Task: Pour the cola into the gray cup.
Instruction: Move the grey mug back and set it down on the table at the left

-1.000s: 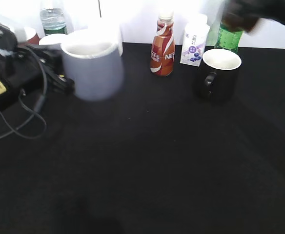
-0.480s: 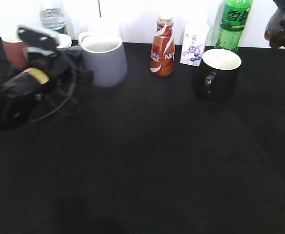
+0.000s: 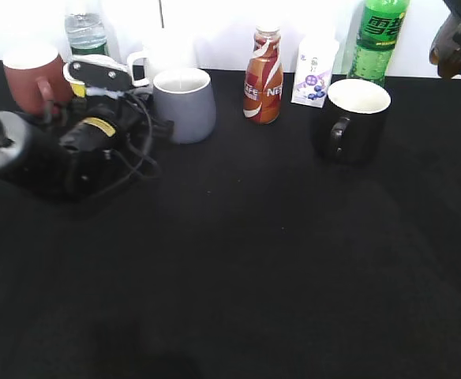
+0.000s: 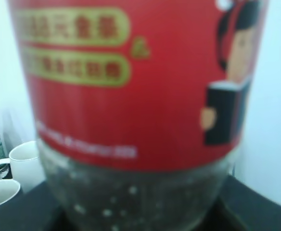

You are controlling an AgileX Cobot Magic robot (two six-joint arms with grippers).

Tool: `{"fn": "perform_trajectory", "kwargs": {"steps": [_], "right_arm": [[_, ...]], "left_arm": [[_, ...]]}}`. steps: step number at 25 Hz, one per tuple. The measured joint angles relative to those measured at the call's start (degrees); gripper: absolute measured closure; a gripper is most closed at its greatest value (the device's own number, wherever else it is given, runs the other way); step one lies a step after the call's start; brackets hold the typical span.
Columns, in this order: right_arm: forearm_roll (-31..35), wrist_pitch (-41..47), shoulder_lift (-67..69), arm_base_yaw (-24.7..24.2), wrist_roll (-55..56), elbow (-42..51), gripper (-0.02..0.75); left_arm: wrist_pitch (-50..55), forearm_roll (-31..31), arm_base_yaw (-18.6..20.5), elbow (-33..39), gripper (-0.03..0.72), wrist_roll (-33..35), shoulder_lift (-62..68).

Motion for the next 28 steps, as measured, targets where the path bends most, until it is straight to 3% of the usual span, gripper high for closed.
{"fn": "perform_trajectory", "kwargs": {"steps": [6, 10, 12, 18, 22, 28], "right_arm": [[0.0, 0.0, 0.0, 0.0, -0.3, 0.0, 0.353], [0.0, 0.0, 0.0, 0.0, -0.3, 0.0, 0.353], [0.0, 0.0, 0.0, 0.0, -0.3, 0.0, 0.353], [0.9, 0.1, 0.0, 0.0, -3.0, 0.0, 0.353], [4.7, 0.1, 0.0, 0.0, -7.8, 0.0, 0.353], [6.3, 0.3, 0.0, 0.0, -9.2, 0.0, 0.353]], "left_arm": [[-0.3, -2.7, -0.6, -0.1, 0.618, 0.9, 0.1], [-1.0, -3.1, -0.9, -0.1, 0.480, 0.8, 0.1], [-1.2, -3.1, -0.9, -0.1, 0.446, 0.8, 0.1], [-1.6, -2.6, -1.8, 7.5, 0.436, 0.8, -5.5], [-6.1, -2.4, -3.2, 17.0, 0.436, 0.8, -10.5], [-7.4, -4.8, -3.1, 19.7, 0.447, 0.8, -12.5]]}}
